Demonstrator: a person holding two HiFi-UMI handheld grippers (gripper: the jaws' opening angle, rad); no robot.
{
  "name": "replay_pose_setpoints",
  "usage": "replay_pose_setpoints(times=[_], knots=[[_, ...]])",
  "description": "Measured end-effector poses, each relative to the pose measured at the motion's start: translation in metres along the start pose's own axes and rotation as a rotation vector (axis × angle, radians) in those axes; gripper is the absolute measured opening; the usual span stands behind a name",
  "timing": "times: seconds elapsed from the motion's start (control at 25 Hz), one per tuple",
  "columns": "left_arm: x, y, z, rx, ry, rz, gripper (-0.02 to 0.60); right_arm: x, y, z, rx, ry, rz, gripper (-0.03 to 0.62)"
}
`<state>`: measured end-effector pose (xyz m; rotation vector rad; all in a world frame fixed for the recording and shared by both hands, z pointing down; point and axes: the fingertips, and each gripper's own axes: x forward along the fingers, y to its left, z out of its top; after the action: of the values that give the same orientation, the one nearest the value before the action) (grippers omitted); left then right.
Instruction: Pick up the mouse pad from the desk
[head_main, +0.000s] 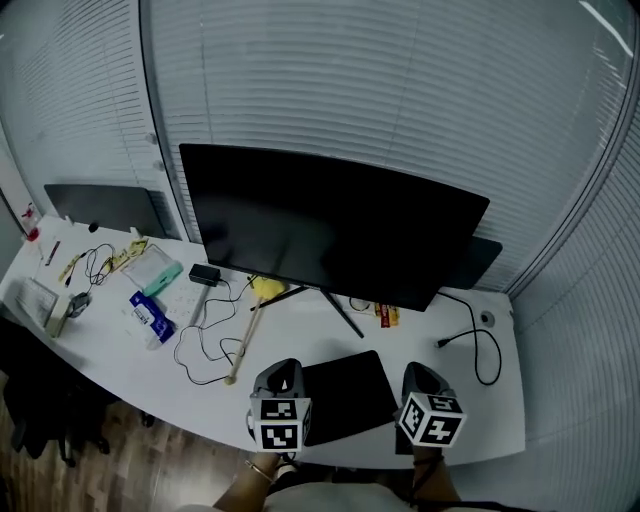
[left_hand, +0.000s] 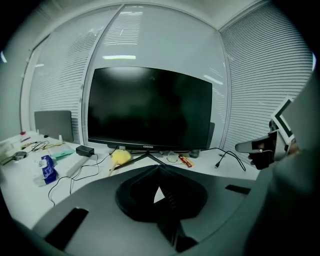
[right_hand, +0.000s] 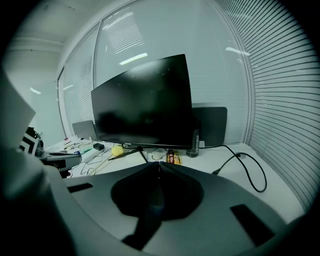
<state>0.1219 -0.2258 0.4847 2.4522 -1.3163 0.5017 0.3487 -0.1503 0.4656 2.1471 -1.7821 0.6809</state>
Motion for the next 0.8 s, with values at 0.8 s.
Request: replay_pose_setpoints(times=[0.8], knots=[[-0.023, 0.011, -0.045, -0.100, 0.065, 0.234, 0.017, 0.043, 0.020, -0.031, -0.118, 0.113, 0.237, 0.032]])
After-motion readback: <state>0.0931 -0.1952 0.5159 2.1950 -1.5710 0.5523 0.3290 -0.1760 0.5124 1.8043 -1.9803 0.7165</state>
